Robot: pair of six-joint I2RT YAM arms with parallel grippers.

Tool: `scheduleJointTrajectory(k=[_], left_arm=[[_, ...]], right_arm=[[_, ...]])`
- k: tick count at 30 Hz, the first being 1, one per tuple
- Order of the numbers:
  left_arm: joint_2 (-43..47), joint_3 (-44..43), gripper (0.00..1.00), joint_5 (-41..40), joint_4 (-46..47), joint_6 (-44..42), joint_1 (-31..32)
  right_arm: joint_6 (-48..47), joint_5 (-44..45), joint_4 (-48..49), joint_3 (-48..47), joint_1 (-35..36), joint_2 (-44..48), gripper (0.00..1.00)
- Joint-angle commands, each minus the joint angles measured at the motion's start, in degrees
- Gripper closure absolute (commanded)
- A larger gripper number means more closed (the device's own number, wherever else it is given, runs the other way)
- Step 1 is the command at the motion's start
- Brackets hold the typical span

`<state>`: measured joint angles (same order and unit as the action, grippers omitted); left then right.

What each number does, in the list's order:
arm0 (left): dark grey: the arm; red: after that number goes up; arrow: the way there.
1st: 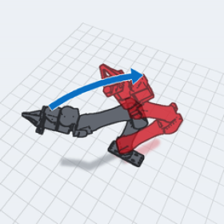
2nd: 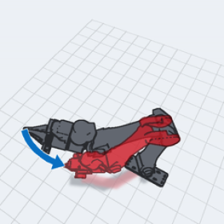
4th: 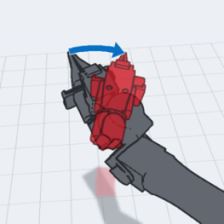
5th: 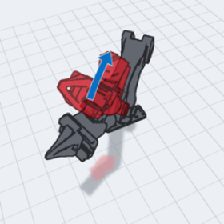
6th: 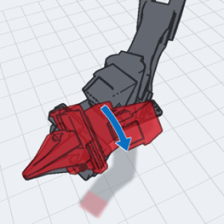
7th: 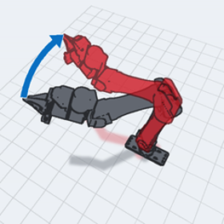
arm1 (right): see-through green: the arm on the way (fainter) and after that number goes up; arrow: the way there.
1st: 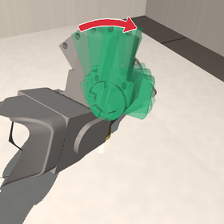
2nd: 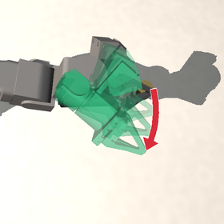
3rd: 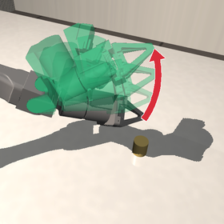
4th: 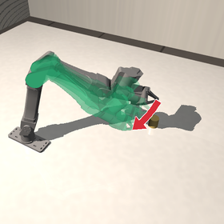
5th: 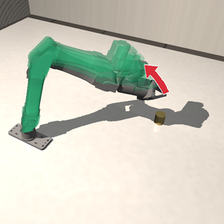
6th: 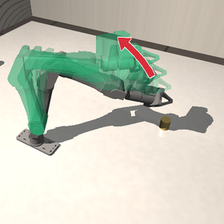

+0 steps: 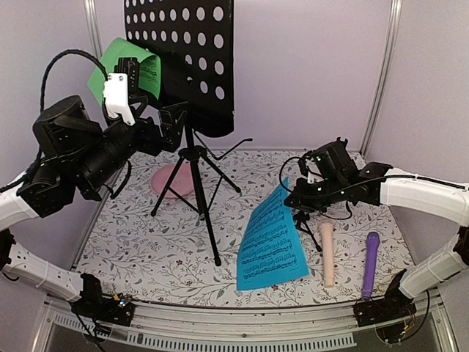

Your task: Pack up the instrument practice props

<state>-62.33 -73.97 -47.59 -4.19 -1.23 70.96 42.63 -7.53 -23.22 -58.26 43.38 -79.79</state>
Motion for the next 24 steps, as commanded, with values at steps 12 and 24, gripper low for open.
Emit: scheduleJointTrajectory(k=[12, 24], left_arm=[[0.10, 0.60, 0.01, 1.80, -0.12, 1.46, -0.82], [0.43, -0.03, 0.02, 1.90, -1.69, 2.24, -0.76]], right_arm=[[-6.35, 4.90, -7.48, -16.56, 13.08, -7.80, 1.00], [4.49, 11.87, -13.11, -12.40, 13.07, -12.08, 1.00]])
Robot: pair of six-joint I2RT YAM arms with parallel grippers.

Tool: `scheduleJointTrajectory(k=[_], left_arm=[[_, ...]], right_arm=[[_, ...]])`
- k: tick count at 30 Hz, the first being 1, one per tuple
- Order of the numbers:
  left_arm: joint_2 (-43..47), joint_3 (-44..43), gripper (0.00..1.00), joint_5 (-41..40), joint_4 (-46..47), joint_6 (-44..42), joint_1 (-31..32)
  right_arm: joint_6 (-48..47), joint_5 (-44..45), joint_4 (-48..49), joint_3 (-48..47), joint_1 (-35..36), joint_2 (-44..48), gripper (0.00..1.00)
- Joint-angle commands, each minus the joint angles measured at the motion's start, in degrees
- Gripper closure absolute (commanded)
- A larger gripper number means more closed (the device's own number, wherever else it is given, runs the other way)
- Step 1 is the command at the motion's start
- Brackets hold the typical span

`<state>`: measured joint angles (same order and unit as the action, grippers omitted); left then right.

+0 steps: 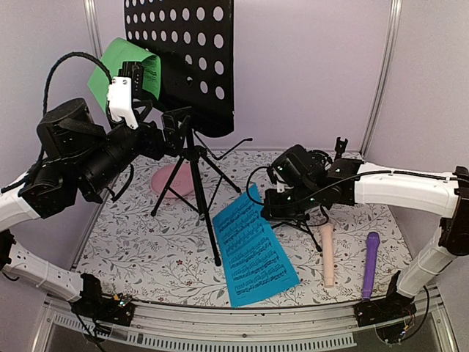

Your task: Pack up the instrument practice props

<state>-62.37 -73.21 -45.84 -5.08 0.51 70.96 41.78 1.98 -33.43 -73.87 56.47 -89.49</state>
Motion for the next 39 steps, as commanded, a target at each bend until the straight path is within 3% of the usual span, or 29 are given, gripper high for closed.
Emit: scheduleJointTrajectory(k=[1, 16, 29, 33, 39], left_arm=[[0.45, -0.73, 0.02, 0.14, -0.85, 0.57, -0.74], [0.78, 0.16, 0.02, 0.02, -0.46, 1.28, -0.73], [1.46, 1.12, 0.02, -0.43, -0.46, 1.31, -0.76], [1.77, 1.31, 0.02, -0.56, -0.38, 1.14, -0.73], [2.22, 1.63, 0.02, -0.80, 0.22, 0.28, -0.73]], right_arm=[[5.47, 2.41, -2.44, 3.62, -0.02, -2.85, 1.00], [5.25, 7.41, -7.60, -0.26, 0.10, -10.17, 0.99], [5.07, 9.64, -12.45, -3.96, -0.04, -8.17, 0.82], [4.97, 9.36, -14.62, -5.35, -0.02, -7.32, 0.71], [4.66, 8.66, -13.61, -5.75, -0.04, -2.41, 0.66]])
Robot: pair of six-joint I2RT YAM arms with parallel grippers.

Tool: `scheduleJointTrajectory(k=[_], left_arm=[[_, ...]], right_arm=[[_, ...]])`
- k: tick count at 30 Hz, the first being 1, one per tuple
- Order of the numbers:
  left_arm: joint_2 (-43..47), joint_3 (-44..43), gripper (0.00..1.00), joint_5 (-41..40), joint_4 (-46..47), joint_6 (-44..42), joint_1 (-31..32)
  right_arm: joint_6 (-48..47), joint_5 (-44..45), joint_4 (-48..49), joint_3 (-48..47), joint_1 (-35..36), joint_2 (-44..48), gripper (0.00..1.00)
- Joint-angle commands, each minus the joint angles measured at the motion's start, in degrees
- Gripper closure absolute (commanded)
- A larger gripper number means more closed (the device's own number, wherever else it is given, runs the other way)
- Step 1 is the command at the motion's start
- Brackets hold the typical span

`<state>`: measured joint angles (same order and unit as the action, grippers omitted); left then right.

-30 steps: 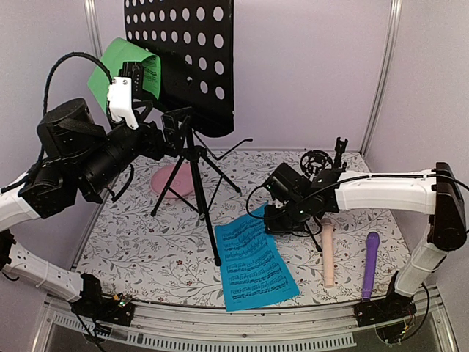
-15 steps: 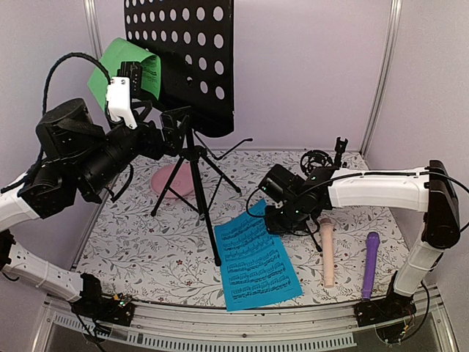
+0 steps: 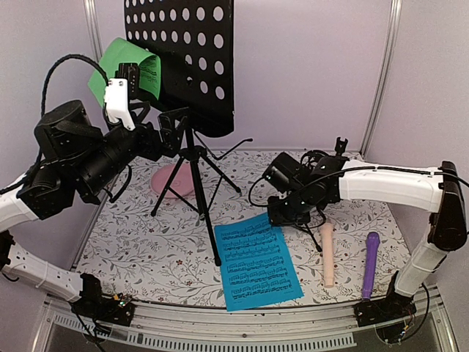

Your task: Pack up the instrument practice props

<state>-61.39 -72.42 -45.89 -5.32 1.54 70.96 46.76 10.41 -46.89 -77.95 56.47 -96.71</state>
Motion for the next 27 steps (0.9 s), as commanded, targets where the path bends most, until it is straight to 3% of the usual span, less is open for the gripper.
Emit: scheduleJointTrajectory(k=[1, 11, 19, 27], left_arm=[[1.47, 1.17, 0.02, -0.78, 0.96, -1.06, -0.73], [2.25, 2.72, 0.01, -0.08, 4.14, -6.30, -1.92], [0.22, -0.27, 0.01, 2.70, 4.01, -8.10, -4.70], [1.30, -1.83, 0.01, -2.64, 3.43, -9.68, -6.46]], right_arm=[[-1.40, -0.24, 0.77, -1.78, -0.03, 5.67, 0.65], [-11.81, 2.69, 0.15, -3.46, -0.04, 12.85, 0.58], [-18.95, 7.20, 3.16, 2.98, -0.01, 26.70, 0.58], [-32.21, -4.06, 15.82, 6.68, 0.03, 36.39, 0.57]])
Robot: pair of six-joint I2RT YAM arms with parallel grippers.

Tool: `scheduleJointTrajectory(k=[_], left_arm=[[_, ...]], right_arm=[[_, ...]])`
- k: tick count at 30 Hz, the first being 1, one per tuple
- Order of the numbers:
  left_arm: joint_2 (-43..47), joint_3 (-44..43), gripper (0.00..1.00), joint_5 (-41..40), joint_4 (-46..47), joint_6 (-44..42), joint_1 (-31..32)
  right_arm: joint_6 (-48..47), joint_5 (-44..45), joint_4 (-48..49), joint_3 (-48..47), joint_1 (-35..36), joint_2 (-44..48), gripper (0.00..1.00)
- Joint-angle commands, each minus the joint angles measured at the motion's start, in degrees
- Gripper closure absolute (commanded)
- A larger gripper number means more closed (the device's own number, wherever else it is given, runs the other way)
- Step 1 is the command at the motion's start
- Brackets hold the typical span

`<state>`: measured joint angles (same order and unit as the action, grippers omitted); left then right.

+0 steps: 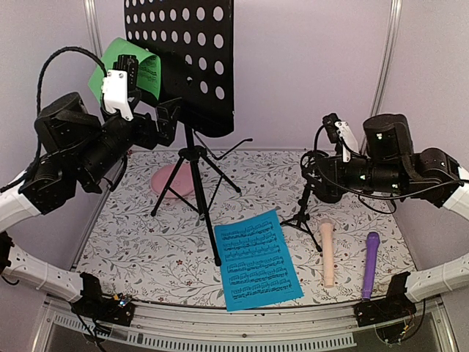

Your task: Pack up the instrument practice props

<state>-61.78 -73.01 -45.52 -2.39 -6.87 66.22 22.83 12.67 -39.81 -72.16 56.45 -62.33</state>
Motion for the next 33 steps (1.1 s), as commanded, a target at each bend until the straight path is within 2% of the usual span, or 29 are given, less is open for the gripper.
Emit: scheduleJointTrajectory(k=[1, 6, 11, 17, 20, 22, 25, 28, 30, 33], left_arm=[[2.29, -1.74, 0.01, -2.91, -0.37, -0.02, -2.38], [2.01, -8.60, 0.01, -2.49, -10.32, 10.03, -6.35], [5.03, -7.35, 0.01, 4.79, -7.45, 17.14, -7.69], [8.49, -8.81, 0.01, 5.84, -11.79, 26.86, -11.19], [7.18, -12.72, 0.01, 7.53, -18.23, 29.56, -14.98], [3.71, -17.19, 0.01, 9.41, -25.94, 32.02, -18.35], [-0.90, -23.74, 0.01, 14.79, -36.52, 36.85, -26.24], [-2.56, -26.95, 0.02, 24.69, -40.72, 40.34, -37.38], [-3.57, -27.99, 0.03, 33.32, -42.07, 42.36, -45.51], [-6.28, -29.30, 0.04, 51.79, -46.25, 45.86, -59.77]], right_arm=[[-9.43, -7.14, 9.75, 0.84, 0.01, 2.37, 0.56], [-11.26, -6.84, 13.11, 1.14, 0.03, 2.30, 0.56], [-11.74, -7.37, 15.78, 2.33, 0.01, 0.91, 0.56], [-10.88, -7.53, 17.30, 2.37, 0.03, 0.12, 0.56], [-10.29, -8.68, 17.79, 4.21, 0.00, 1.02, 0.56], [-10.64, -11.86, 18.61, 5.17, 0.03, 2.25, 0.56], [-12.42, -17.75, 20.46, 6.92, 0.02, 4.50, 0.56], [-13.70, -22.24, 21.99, 8.65, 0.04, 6.72, 0.56], [-14.08, -24.92, 22.90, 9.40, 0.01, 7.96, 0.56], [-14.04, -26.99, 23.91, 10.54, 0.00, 9.54, 0.55]])
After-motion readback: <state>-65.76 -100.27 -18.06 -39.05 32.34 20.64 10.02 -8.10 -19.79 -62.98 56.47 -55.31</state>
